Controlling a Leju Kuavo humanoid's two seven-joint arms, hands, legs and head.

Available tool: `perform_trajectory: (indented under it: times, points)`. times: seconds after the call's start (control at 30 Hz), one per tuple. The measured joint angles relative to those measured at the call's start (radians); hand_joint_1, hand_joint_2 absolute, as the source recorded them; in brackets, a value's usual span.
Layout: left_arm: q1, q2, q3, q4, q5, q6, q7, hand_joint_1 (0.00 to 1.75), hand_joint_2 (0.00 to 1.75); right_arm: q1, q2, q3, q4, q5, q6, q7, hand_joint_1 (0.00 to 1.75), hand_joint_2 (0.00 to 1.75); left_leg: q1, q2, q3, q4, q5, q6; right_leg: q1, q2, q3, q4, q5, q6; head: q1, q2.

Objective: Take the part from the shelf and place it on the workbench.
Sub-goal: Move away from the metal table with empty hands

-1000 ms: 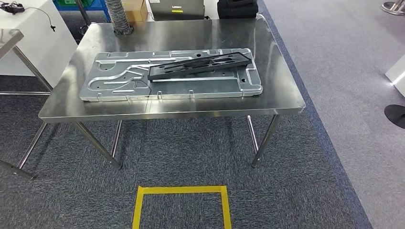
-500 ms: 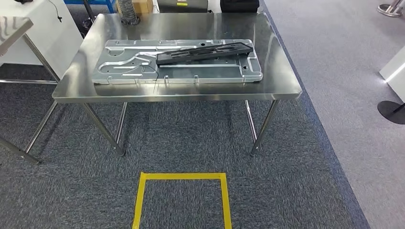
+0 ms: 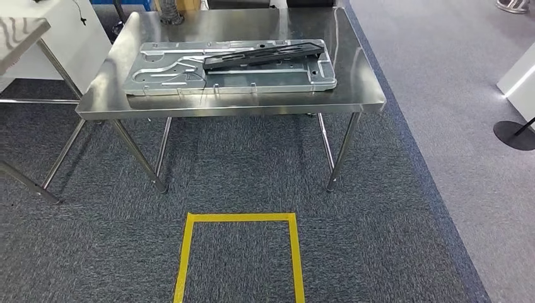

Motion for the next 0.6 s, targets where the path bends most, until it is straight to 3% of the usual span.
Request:
perform_trajectory:
  times: [0.1, 0.13, 0.17, 0.2, 0.27, 0.33, 0.37, 0.43, 0.5, 0.53, 0.6]
  points:
    - [0.000, -0.002, -0.002, 0.000, 0.003, -0.001, 0.000, 0.00, 0.00, -0.001, 0.000, -0.002, 0.000, -0.002, -0.001, -0.011, 0.00, 0.00, 0.006, -0.004, -0.039, 0.163, -0.153, -0.013, 0.003, -0.004, -0.046, 0.001, 0.037, -0.012, 0.000, 0.000]
    - [-0.001, -0.002, -0.003, 0.000, 0.003, -0.001, 0.000, 0.00, 0.00, -0.001, 0.000, -0.003, 0.000, -0.002, -0.001, -0.012, 0.00, 0.00, 0.008, -0.004, -0.044, 0.220, -0.176, -0.016, 0.005, -0.004, -0.062, 0.003, 0.049, -0.013, 0.000, 0.000]
    - [-0.001, -0.002, -0.003, 0.000, 0.003, -0.001, 0.002, 0.00, 0.00, -0.001, 0.000, -0.004, 0.000, -0.002, -0.001, -0.012, 0.00, 0.00, 0.009, -0.003, -0.039, 0.256, -0.172, -0.017, 0.007, -0.004, -0.079, 0.007, 0.060, -0.012, 0.000, 0.000]
    - [-0.002, -0.002, -0.004, 0.000, 0.004, -0.003, 0.006, 0.00, 0.00, -0.001, -0.001, -0.005, 0.000, -0.002, -0.003, -0.012, 0.00, 0.00, 0.010, -0.004, -0.021, 0.263, -0.149, -0.016, 0.008, -0.004, -0.098, 0.013, 0.070, -0.011, 0.000, 0.000]
    - [-0.003, -0.003, -0.005, 0.000, 0.007, -0.008, 0.021, 0.00, 0.00, -0.001, 0.000, -0.006, 0.000, -0.002, -0.006, -0.012, 0.00, 0.00, 0.010, -0.004, 0.067, 0.175, -0.101, -0.008, 0.010, -0.003, -0.133, 0.028, 0.084, -0.006, 0.000, 0.000]
    - [-0.005, -0.004, -0.005, 0.000, 0.013, -0.012, 0.047, 0.00, 0.00, 0.000, 0.000, -0.006, 0.000, -0.001, -0.009, -0.007, 0.00, 0.00, 0.006, -0.004, 0.182, 0.018, -0.117, 0.002, 0.012, -0.003, -0.154, 0.043, 0.094, 0.002, 0.000, 0.000]
    - [-0.006, -0.005, -0.005, 0.000, 0.016, -0.012, 0.062, 0.00, 0.00, 0.001, 0.000, -0.006, 0.000, 0.000, -0.011, -0.003, 0.00, 0.00, 0.003, -0.003, 0.217, -0.037, -0.134, 0.008, 0.013, -0.003, -0.160, 0.048, 0.100, 0.007, 0.000, 0.000]
    - [-0.005, -0.007, -0.006, 0.000, 0.019, -0.009, 0.094, 0.00, 0.00, 0.002, 0.000, -0.006, 0.001, 0.003, -0.016, 0.003, 0.00, 0.00, 0.001, -0.002, 0.228, -0.074, -0.143, 0.019, 0.012, -0.004, -0.166, 0.051, 0.113, 0.020, 0.000, 0.000]
    - [-0.002, -0.012, -0.010, 0.000, 0.019, -0.003, 0.121, 0.00, 0.00, 0.003, 0.000, -0.006, 0.000, 0.004, -0.021, 0.008, 0.00, 0.00, 0.002, 0.000, 0.217, -0.077, -0.128, 0.032, 0.009, 0.000, -0.180, 0.072, 0.098, 0.031, 0.000, 0.000]
    - [-0.001, -0.014, -0.012, 0.000, 0.019, 0.001, 0.129, 0.00, 0.00, 0.005, 0.001, -0.006, 0.001, 0.004, -0.022, 0.010, 0.00, 0.00, 0.003, 0.002, 0.209, -0.079, -0.119, 0.038, 0.007, 0.002, -0.198, 0.112, 0.069, 0.037, 0.000, 0.000]
    - [0.001, -0.015, -0.015, 0.000, 0.019, 0.006, 0.140, 0.00, 0.00, 0.009, 0.003, -0.006, 0.002, 0.004, -0.022, 0.013, 0.00, 0.00, 0.001, 0.003, 0.191, -0.076, -0.106, 0.045, 0.000, 0.005, -0.251, 0.245, -0.013, 0.047, 0.000, 0.000]
